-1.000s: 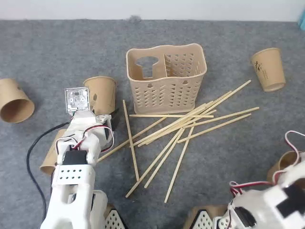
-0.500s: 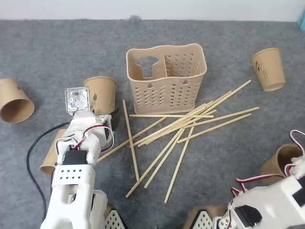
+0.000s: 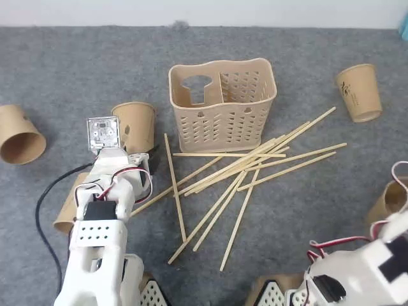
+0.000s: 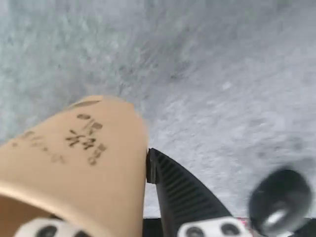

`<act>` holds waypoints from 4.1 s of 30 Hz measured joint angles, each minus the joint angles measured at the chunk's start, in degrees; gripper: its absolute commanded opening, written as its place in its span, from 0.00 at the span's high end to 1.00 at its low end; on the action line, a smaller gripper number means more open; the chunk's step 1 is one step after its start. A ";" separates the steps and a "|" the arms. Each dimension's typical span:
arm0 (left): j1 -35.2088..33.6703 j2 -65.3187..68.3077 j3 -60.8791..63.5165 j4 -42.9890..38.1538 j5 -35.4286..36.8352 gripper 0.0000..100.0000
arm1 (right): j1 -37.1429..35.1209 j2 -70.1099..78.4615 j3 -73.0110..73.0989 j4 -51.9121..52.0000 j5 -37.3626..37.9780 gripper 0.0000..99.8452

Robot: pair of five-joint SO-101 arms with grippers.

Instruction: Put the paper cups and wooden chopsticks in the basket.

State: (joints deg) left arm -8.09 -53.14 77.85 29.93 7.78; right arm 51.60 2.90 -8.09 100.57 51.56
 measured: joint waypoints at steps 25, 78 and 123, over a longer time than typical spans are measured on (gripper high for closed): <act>0.00 0.00 0.00 0.00 0.00 0.73 | -52.84 -11.60 -26.90 -6.07 -55.12 0.99; -0.09 0.00 0.00 0.00 -1.58 0.73 | -56.26 -13.01 -33.23 0.18 -55.30 0.71; -0.09 0.00 0.00 -1.23 -1.58 0.73 | -71.82 -30.33 22.15 -44.57 -54.24 0.99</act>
State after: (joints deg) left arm -8.18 -53.14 77.85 28.70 6.20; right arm -20.22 -27.43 14.07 56.00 -2.68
